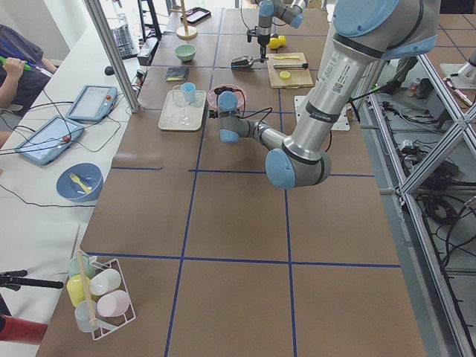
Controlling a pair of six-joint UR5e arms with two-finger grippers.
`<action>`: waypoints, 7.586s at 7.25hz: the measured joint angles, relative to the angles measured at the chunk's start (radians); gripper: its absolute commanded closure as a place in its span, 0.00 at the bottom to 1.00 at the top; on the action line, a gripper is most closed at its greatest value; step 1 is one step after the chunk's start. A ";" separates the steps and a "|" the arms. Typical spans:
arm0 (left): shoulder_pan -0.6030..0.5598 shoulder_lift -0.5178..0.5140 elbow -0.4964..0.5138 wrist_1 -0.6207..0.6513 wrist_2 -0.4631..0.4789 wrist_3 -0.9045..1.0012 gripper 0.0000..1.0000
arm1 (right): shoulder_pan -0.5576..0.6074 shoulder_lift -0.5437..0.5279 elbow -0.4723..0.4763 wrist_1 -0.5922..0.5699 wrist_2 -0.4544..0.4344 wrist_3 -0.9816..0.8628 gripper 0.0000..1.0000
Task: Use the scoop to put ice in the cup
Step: 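Hold the bowl with the left gripper while the right gripper grasps the metal scoop handle, then lift the scoop with the right gripper and bring it over the bowl, then dig the scoop into the ice cubes with the right gripper, then raise the ice-filled scoop out of the bowl with the right gripper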
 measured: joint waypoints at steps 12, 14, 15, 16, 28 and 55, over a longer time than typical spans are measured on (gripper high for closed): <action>0.012 0.001 0.000 -0.014 -0.002 -0.001 0.00 | 0.026 0.779 0.141 -1.158 -0.025 -0.724 1.00; 0.012 0.001 0.000 -0.014 -0.002 -0.001 0.00 | 0.021 0.889 0.026 -1.200 -0.025 -0.764 1.00; 0.012 0.001 0.000 -0.014 -0.002 -0.002 0.00 | 0.021 0.946 -0.030 -1.250 -0.025 -0.818 1.00; 0.012 0.000 0.000 -0.014 -0.001 -0.003 0.00 | 0.021 0.988 -0.066 -1.299 -0.025 -0.857 1.00; 0.017 0.001 0.000 -0.014 0.000 -0.003 0.00 | 0.003 1.219 -0.512 -1.330 -0.025 -0.910 1.00; 0.020 0.000 0.000 -0.015 0.002 -0.006 0.00 | 0.026 1.008 -0.479 -0.797 -0.039 -0.820 1.00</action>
